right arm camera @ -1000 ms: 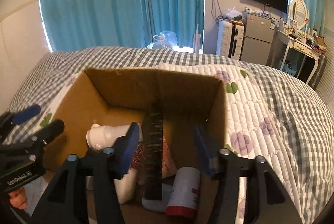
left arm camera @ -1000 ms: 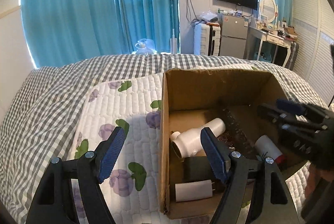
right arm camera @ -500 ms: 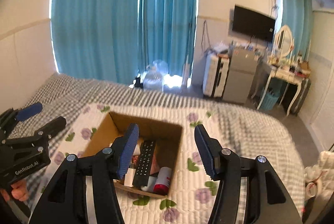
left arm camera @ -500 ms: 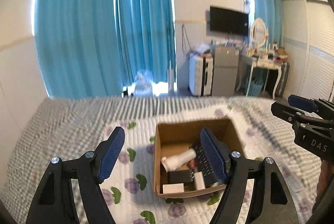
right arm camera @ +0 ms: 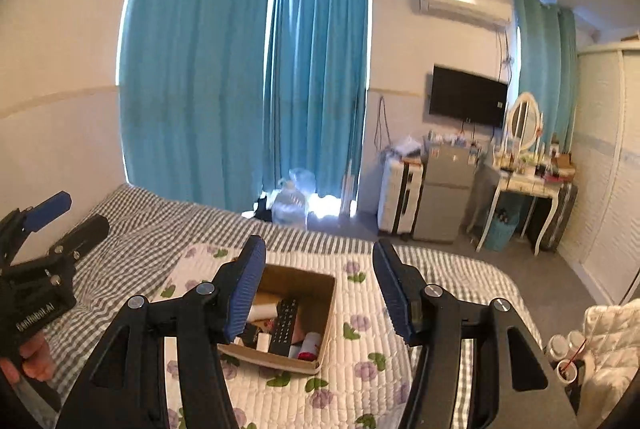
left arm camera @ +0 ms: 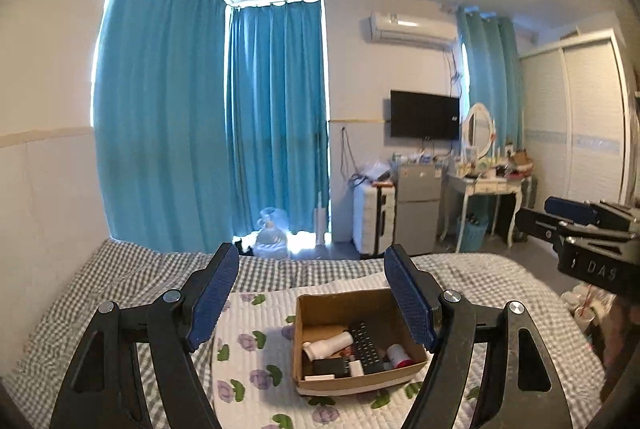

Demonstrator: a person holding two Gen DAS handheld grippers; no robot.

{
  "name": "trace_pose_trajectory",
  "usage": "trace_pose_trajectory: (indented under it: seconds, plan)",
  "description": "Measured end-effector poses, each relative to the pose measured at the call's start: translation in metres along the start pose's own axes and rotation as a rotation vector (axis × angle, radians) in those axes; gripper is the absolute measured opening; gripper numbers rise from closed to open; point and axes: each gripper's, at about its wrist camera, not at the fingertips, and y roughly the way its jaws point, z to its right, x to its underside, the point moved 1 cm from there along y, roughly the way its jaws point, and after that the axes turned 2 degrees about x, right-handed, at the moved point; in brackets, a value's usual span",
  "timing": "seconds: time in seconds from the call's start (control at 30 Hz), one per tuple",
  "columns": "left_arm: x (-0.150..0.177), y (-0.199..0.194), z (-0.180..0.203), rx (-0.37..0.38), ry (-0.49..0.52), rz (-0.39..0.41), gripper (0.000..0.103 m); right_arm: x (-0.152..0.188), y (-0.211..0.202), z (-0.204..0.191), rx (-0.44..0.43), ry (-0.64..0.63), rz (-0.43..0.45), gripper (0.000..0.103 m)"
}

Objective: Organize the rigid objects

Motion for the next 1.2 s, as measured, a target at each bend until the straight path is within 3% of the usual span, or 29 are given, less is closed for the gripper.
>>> trace_pose_trajectory:
  seconds: [0.13,0.27,0.33,0.43,0.53,0.7,0.9,1.2]
  plan:
    - [0.017,-0.002,-0.001,-0.003,0.016,0.005,0.077,0.015,-0.006,-0.005,0.019,0.004,0.036,0.063]
    - [0.049,0.01,0.0,0.017,0.032,-0.02,0.082,0.05,0.009,-0.006,-0.032,0.07,0.029,0.065]
    - [0.071,0.016,0.003,0.023,0.035,-0.004,0.084,0.07,0.019,-0.007,-0.026,0.087,0.04,0.083]
    - [0.104,0.03,0.003,0.033,0.013,-0.012,0.103,0.108,0.043,-0.012,0.029,0.095,0.066,0.103]
    - [0.134,0.045,0.004,0.008,-0.005,-0.035,0.103,0.139,0.067,-0.016,0.071,0.07,0.05,0.103]
    - [0.171,0.06,0.004,-0.091,0.038,-0.068,0.103,0.174,0.095,-0.01,0.037,0.083,-0.027,0.103]
    - [0.179,0.057,-0.008,-0.119,-0.031,-0.055,0.103,0.184,0.092,-0.017,0.024,0.062,0.014,0.103]
    - [0.178,0.059,-0.009,-0.116,-0.036,-0.035,0.103,0.19,0.099,-0.019,0.039,0.06,-0.017,0.103]
